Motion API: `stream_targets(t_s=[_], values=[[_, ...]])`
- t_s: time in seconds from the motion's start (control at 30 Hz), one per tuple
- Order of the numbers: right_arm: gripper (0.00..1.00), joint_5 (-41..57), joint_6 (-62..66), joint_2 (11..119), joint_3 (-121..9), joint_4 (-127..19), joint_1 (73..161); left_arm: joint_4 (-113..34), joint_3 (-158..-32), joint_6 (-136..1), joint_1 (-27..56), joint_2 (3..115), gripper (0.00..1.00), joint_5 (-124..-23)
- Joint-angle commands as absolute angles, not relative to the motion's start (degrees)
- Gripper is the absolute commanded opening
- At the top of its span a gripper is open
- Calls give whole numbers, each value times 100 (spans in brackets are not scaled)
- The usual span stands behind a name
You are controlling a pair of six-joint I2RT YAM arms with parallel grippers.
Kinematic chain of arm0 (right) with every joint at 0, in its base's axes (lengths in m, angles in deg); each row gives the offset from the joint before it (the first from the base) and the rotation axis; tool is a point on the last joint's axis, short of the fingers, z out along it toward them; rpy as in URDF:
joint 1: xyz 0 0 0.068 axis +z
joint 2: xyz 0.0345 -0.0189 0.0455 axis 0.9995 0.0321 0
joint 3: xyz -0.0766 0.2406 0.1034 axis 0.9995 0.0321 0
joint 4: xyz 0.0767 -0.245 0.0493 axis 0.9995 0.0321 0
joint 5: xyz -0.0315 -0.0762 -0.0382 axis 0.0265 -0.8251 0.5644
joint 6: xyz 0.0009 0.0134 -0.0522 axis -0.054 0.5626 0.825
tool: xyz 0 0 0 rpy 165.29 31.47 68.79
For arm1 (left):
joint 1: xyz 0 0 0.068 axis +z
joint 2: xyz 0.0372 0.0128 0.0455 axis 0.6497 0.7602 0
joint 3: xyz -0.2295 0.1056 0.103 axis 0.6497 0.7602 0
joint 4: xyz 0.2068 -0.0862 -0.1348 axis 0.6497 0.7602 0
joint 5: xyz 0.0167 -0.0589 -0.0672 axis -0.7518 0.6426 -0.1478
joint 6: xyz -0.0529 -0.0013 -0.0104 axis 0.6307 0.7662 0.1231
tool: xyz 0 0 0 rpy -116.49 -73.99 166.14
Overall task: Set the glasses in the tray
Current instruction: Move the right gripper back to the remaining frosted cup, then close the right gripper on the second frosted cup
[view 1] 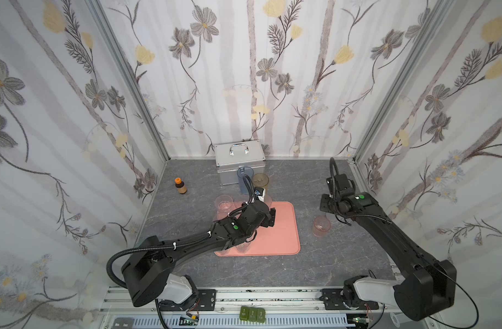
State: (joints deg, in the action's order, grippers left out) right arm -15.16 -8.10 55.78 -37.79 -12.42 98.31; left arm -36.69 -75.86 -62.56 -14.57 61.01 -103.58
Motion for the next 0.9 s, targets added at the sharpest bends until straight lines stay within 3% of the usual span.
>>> stream_targets(t_s=[0.0, 0.13, 0.5, 0.77, 0.87], values=[[49, -966, -1060, 5297, -3269, -2106, 8963, -3860, -7797, -6217, -1597, 6365, 93, -10346], [49, -532, -1348, 5495, -2830, -2813, 8471, -3878, -7856, -6081, -1635, 6545, 94, -10058], [42, -112, -1429, 6467, -2511, -3650, 8302, -3887, -7716, -6102, -1636, 6520, 95, -10175], [13, -2, -1396, 6549, -2373, -3840, 8307, -3881, -7691, -6230, -1635, 6462, 96, -10293], [7, -31, -1325, 6370, -2470, -3669, 8387, -3878, -7630, -6336, -1583, 6311, 96, -10431]])
